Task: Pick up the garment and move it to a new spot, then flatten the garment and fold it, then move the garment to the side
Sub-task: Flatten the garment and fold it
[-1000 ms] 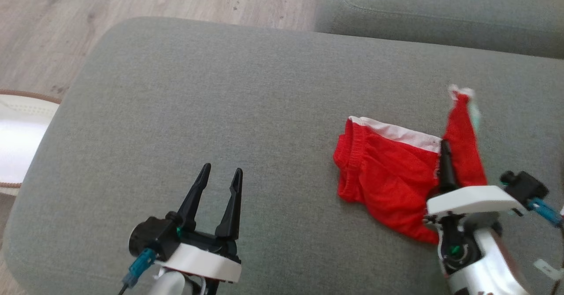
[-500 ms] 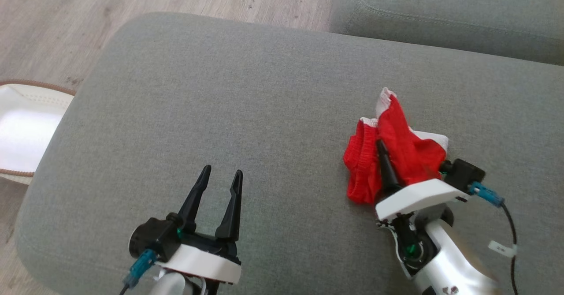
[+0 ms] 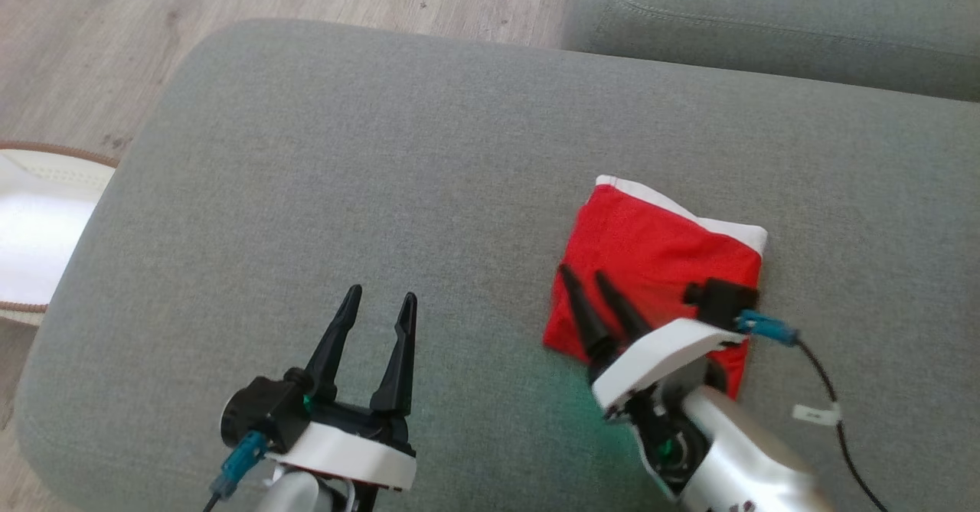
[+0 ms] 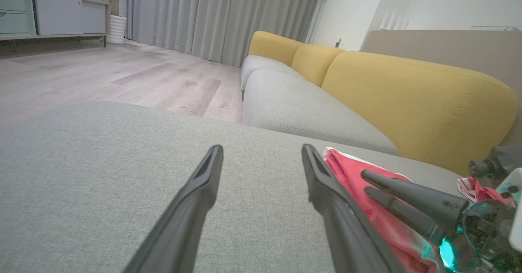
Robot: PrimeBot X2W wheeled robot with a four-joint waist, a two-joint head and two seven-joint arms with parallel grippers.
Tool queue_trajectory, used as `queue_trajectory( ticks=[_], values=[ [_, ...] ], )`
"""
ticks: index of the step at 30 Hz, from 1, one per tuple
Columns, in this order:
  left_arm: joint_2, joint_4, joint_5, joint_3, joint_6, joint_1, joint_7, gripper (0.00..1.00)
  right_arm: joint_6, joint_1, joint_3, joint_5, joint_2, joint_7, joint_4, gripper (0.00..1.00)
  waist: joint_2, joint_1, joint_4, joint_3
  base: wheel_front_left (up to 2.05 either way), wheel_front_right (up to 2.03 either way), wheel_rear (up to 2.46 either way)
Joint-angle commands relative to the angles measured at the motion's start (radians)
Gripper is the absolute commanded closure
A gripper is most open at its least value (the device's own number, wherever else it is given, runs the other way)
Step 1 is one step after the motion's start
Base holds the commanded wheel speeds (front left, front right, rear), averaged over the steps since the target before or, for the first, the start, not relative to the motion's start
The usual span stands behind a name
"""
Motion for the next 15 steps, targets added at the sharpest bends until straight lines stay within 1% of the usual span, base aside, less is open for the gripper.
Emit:
queue_trajectory(
  ticks=[1,5,8,12,15],
  values=[
    [-0.001,-0.030,-0.002,0.035,0.002,-0.025,-0.010,0.00,0.008,-0.028,0.051,0.023,0.006,0.008,-0.045,0.00,0.0000,-0.0001,-0.004,-0.003,0.00,0.00,0.00],
    [0.010,-0.028,0.018,0.027,0.002,-0.029,-0.010,0.00,0.008,-0.028,0.115,0.058,0.006,0.021,-0.066,0.00,0.0000,-0.0001,-0.011,-0.009,0.00,0.00,0.00],
    [0.008,-0.029,0.010,0.036,0.002,-0.028,-0.010,0.00,0.008,-0.031,0.135,0.071,0.006,0.020,-0.073,0.00,0.0000,-0.0001,-0.014,-0.018,0.00,0.00,0.00],
    [0.007,-0.031,0.007,0.042,0.002,-0.022,-0.010,0.00,0.008,-0.030,0.130,0.072,0.006,0.007,-0.084,0.00,0.0000,-0.0001,-0.020,-0.028,0.00,0.00,0.00],
    [0.006,-0.043,0.004,0.049,0.002,-0.018,-0.010,0.00,0.008,-0.033,0.118,0.022,-0.019,-0.022,-0.093,0.00,0.0000,-0.0001,-0.032,-0.037,0.00,0.00,0.00]
  ],
)
